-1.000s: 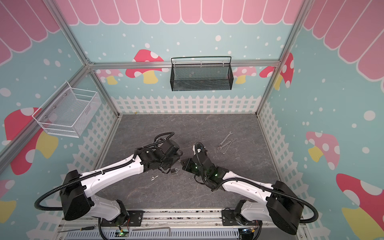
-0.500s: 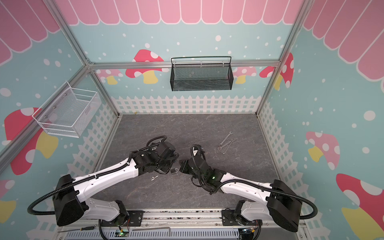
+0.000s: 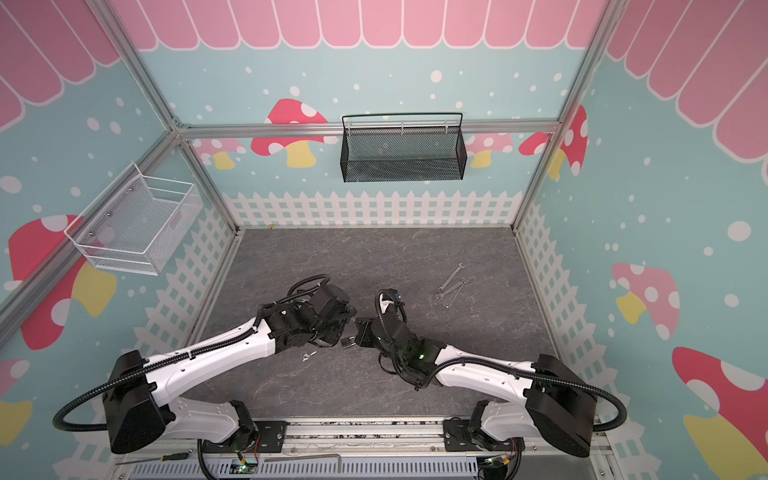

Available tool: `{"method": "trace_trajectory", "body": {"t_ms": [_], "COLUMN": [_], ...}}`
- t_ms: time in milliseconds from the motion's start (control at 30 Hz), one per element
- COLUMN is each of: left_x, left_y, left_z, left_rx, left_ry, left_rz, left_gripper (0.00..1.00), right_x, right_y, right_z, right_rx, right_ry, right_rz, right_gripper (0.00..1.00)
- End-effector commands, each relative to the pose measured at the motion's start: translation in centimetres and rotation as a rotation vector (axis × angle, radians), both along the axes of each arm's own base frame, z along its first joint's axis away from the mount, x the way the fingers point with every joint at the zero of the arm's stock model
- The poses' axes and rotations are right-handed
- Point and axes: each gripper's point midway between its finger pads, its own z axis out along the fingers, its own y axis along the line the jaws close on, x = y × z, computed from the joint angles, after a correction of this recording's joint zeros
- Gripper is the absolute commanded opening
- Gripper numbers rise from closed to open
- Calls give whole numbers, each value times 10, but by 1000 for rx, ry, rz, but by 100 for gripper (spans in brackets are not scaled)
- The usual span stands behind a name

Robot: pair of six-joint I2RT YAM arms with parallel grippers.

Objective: Unlock with the key
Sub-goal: 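Push the key into the blue padlock's keyhole with the right gripper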

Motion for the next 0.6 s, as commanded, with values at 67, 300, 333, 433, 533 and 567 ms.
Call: {"method": "trace_trajectory", "body": {"t_ms": [67,300,333,433,533,567], "left_x": [-5,-4,-4,-2,1,1], "left_y": [-23,-20,-21,-25,-20,-20], "left_z": [21,22,22,27,35,35], "left_rx": [-124,-106,-120,-172,-167,-168], "left_ry": [-43,-66,-72,-92,-126,-128], "left_rz": [-37,-33,-30,-20,-8,-7], "left_gripper": [0,0,0,0,0,0], "right_x": [-7,0,0,2,2,1], "right_y": [25,26,26,25,24,25], "right_z": [59,64,62,51,41,39], "right_rx": [271,196,167,90,37,30], "right_ry": [17,-20,-38,-78,-94,-94], "right_rz": [105,101,101,86,82,91], "right_gripper": [0,0,0,0,0,0]}}
